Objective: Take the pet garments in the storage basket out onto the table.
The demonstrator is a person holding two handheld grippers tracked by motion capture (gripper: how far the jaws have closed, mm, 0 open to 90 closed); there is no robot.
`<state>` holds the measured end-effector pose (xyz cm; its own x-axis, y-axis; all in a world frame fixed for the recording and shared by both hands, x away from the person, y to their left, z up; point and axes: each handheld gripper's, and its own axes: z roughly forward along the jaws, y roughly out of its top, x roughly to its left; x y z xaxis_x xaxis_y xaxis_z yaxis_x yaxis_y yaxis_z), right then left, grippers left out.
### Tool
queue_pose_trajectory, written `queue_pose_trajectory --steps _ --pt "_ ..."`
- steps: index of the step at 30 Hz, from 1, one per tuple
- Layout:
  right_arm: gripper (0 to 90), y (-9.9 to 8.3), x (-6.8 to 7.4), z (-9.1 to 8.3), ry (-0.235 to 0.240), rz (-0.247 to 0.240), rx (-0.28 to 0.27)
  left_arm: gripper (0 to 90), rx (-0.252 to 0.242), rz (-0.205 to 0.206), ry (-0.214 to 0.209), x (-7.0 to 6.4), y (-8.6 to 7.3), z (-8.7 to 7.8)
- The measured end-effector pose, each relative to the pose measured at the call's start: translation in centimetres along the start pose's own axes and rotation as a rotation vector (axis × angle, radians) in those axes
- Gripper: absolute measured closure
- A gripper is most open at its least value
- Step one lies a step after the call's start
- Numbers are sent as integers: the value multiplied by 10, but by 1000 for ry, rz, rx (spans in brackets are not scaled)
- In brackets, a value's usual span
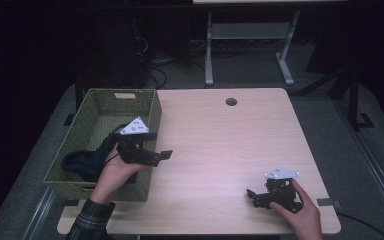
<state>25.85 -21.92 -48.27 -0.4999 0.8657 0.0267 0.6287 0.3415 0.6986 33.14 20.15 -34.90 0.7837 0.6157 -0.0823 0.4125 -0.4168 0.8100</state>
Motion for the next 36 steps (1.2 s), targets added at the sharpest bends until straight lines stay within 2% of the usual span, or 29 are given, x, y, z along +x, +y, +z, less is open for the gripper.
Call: queue_pose_trajectory --steps 12,21,36 --pt "4 0 0 0 0 4 -1 144 20 -15 20 13 -6 -11" --pt "5 0 0 0 0 1 -2 143 24 -20 53 24 -10 -26" --pt "5 0 0 0 0 2 -1 145 62 -26 97 47 -23 -48"
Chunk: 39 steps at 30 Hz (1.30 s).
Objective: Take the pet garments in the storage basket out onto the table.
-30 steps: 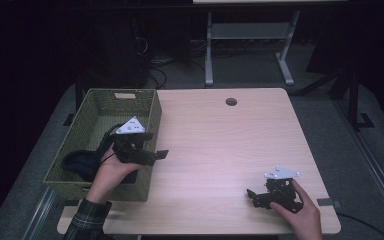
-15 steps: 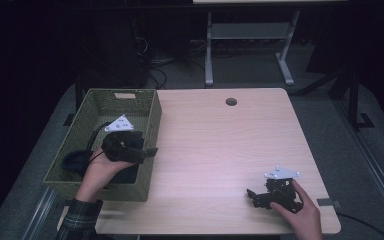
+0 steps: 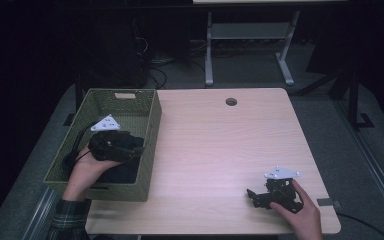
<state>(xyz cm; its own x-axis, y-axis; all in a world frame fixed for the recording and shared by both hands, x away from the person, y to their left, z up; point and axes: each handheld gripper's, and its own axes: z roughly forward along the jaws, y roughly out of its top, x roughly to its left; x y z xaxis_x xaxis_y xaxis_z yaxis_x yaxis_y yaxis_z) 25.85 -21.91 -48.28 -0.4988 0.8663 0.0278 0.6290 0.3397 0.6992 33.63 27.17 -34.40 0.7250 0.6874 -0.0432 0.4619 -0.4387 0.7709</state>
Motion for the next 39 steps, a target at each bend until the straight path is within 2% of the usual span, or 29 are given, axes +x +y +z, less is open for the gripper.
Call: queue_pose_trajectory --steps 6,9,14,20,22,24,32,35,38,39 --pt "5 0 0 0 0 1 0 145 17 -21 27 12 -9 -7" --pt "5 0 0 0 0 0 0 145 37 -17 45 18 -12 -12" --pt "5 0 0 0 0 1 0 145 38 -26 68 26 -17 -21" --pt "5 0 0 0 0 0 0 149 80 -45 101 35 -26 -29" --pt "5 0 0 0 0 0 0 160 98 -48 106 38 -29 -30" --pt "5 0 0 0 0 0 0 217 109 -57 107 40 -32 -30" --pt "5 0 0 0 0 0 0 242 179 -74 120 46 -39 -23" --pt "5 0 0 0 0 0 0 274 206 -88 109 49 -41 -20" --pt "5 0 0 0 0 0 0 311 240 -74 95 48 -40 -18" --pt "5 0 0 0 0 1 0 315 238 -82 95 48 -40 -17"
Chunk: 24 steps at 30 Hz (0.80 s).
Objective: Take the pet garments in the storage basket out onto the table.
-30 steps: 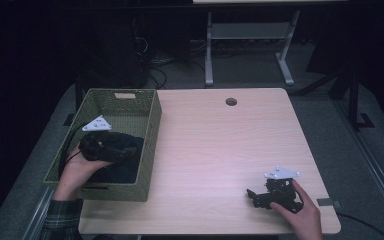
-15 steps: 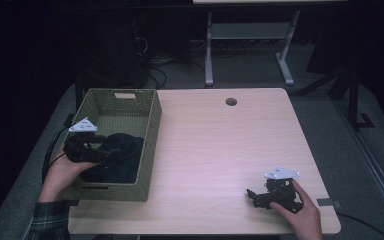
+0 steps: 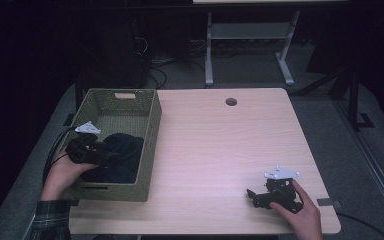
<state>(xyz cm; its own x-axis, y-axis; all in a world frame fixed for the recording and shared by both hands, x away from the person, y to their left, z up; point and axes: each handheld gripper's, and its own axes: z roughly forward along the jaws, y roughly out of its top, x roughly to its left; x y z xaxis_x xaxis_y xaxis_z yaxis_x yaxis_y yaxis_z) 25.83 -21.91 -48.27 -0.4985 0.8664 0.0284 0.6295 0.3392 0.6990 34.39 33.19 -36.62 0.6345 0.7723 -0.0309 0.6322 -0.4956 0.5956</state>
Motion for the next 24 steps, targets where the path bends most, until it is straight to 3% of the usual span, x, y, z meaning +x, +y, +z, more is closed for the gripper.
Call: queue_pose_trajectory --steps 4,9,12,17,19,22,24 --pt "5 0 0 0 0 0 0 344 48 2 -1 0 2 5" --pt "5 0 0 0 0 -1 0 392 123 33 12 -2 4 13" --pt "5 0 0 0 0 -1 0 436 145 27 24 -1 5 16" --pt "5 0 0 0 0 -1 0 578 186 38 45 -2 6 20" --pt "5 0 0 0 0 -1 0 684 194 29 43 0 6 21" --pt "5 0 0 0 0 -1 0 800 188 23 41 0 6 20" --pt "5 0 0 0 0 -1 0 826 180 7 34 1 6 19"
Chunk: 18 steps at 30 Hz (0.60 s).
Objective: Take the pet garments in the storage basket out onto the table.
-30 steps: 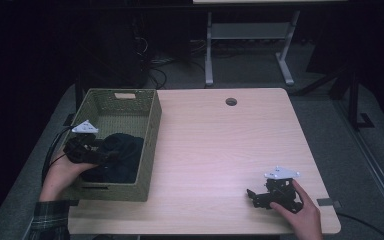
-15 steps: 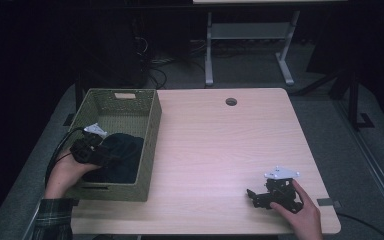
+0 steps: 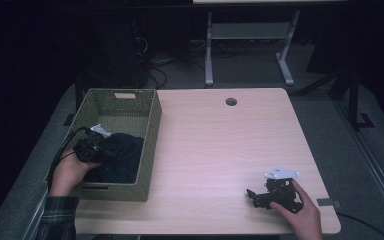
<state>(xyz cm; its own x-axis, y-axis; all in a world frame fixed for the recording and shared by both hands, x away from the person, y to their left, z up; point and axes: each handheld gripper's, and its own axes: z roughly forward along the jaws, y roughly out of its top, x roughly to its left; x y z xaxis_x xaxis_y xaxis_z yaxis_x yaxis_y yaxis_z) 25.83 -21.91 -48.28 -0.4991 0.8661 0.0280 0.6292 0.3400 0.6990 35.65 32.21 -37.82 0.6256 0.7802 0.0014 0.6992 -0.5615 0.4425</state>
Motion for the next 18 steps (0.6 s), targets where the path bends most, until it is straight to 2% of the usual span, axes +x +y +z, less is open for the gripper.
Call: queue_pose_trajectory --steps 3,11,18 --pt "5 0 0 0 0 0 0 836 -36 -19 -1 2 -1 -5" --pt "5 0 0 0 0 0 0 844 -201 -93 -11 6 -3 -28" --pt "5 0 0 0 0 0 0 849 -349 -148 -64 11 -6 -43"
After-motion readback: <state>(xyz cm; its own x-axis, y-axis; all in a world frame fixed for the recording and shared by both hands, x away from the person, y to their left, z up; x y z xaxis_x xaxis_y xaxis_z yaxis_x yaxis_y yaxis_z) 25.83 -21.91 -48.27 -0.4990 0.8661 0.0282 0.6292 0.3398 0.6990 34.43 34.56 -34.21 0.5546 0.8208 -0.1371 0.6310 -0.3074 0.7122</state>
